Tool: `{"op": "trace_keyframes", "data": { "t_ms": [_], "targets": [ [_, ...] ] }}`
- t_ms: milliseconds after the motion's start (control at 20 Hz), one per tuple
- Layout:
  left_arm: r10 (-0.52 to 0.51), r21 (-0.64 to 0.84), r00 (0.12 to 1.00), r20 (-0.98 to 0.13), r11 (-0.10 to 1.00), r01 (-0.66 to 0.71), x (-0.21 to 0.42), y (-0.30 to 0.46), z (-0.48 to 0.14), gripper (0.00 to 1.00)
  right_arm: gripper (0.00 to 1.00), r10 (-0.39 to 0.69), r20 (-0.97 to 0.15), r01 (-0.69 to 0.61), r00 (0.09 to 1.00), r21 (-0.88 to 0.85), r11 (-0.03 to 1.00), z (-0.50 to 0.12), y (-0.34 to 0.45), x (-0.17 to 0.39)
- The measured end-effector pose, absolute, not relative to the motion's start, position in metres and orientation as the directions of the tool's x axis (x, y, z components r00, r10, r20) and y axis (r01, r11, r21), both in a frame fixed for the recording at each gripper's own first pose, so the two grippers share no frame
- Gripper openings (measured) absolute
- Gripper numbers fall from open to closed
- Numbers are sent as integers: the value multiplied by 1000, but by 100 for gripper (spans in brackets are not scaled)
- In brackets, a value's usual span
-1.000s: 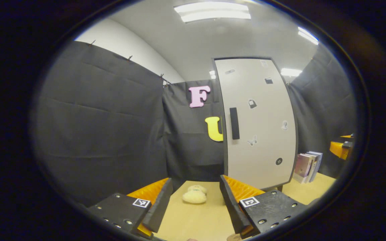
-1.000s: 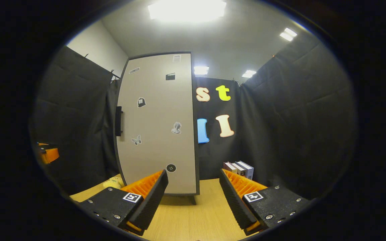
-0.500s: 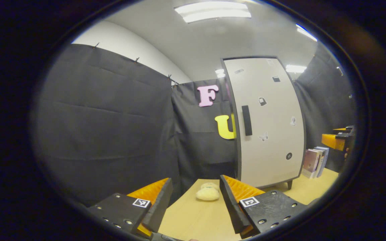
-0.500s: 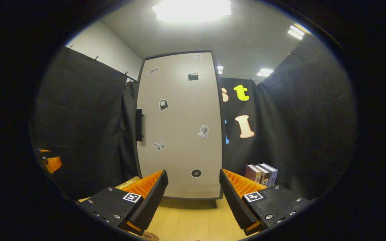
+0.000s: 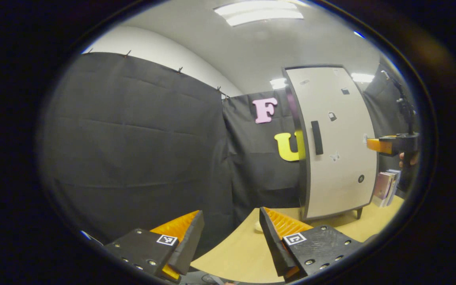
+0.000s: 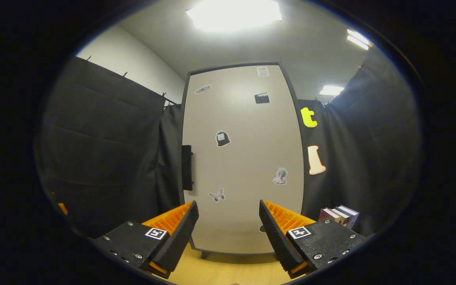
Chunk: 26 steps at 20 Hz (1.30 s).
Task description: Open the cabinet door with the right hand, grasp the bottle in the cabinet with the left hand and place it on the coaster, then close the cabinet door with the right hand.
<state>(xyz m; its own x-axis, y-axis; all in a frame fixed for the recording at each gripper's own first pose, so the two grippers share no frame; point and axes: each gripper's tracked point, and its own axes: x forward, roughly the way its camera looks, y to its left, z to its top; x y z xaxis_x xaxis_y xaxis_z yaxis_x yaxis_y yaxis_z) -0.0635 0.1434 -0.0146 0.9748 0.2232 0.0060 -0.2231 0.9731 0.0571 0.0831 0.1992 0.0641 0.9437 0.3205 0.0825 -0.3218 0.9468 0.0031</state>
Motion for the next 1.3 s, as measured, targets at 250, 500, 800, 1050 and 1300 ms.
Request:
{"op": "trace_keyframes", "data": {
  "t_ms": [250,500,800,1050,1300],
  "targets": [
    [266,56,964,-12,963,-265,-71,174,-25,83,95,374,94,-377,923,18,926,81,255,116],
    [293,49,956,-25,955,-292,-72,201,-32,86,94,401,76,-402,913,-3,915,94,303,155],
    [325,47,945,-41,945,-323,-73,225,-42,81,93,401,31,-401,916,-15,916,97,348,193],
    [327,52,944,-43,944,-325,-72,234,-45,85,81,369,-39,-371,929,-54,927,85,367,227],
    [321,43,946,-38,947,-319,-69,241,-43,85,35,327,-107,-331,939,-25,943,72,368,244]
  ]
}}
